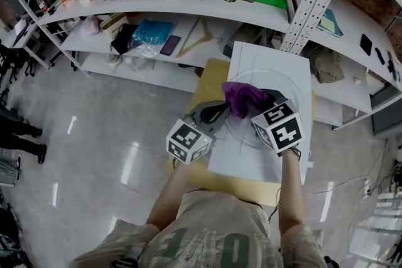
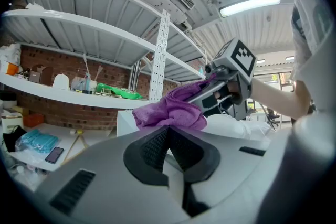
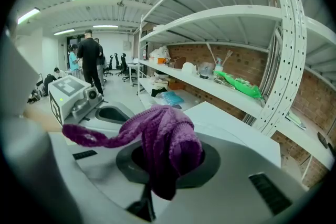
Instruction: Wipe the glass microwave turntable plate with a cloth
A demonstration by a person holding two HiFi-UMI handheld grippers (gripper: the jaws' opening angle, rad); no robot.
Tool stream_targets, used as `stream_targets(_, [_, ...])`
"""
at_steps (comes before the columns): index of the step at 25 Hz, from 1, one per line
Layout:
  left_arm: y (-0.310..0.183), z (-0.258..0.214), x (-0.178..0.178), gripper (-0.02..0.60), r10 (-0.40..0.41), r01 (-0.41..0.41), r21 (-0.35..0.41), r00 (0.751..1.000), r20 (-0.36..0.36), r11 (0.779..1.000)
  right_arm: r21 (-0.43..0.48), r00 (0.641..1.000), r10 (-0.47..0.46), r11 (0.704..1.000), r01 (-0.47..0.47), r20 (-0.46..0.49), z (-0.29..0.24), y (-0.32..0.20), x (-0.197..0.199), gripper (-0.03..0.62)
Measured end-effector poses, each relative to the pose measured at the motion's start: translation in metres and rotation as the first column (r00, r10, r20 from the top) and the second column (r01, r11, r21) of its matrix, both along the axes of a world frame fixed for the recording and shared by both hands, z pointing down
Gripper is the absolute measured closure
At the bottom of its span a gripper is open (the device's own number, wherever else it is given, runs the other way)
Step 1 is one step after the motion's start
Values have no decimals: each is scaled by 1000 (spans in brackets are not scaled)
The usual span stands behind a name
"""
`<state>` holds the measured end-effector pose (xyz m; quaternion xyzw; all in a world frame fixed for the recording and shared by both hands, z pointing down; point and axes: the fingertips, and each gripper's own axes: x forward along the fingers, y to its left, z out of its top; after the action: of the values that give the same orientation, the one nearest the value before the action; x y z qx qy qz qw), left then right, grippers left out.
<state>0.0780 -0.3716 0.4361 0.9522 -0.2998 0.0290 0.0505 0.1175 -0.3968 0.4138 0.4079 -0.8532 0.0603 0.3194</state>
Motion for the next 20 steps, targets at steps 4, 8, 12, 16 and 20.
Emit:
stream_targets(4, [0, 0, 0, 584, 0, 0, 2, 1000, 2, 1000, 73, 992, 104, 991, -110, 78, -29, -21, 16, 543])
stream_targets(8, [0, 0, 0, 584, -1, 1, 0, 1000, 0, 1000, 108, 985, 172, 979, -171, -2, -26, -41, 28, 543])
stream_targets(12, [0, 0, 0, 584, 0, 0, 1, 1000, 1, 1000, 87, 986, 163, 983, -160, -38, -15, -44, 23, 543])
stream_targets(16, [0, 0, 0, 584, 0, 0, 1, 1000, 0, 1000, 45, 989, 128, 991, -124, -80, -4, -38, 17, 543])
stream_targets(20, [-1, 0, -1, 584, 0, 0, 2, 1000, -1, 1000, -11, 993, 55, 998, -56, -108, 5, -22, 6, 543])
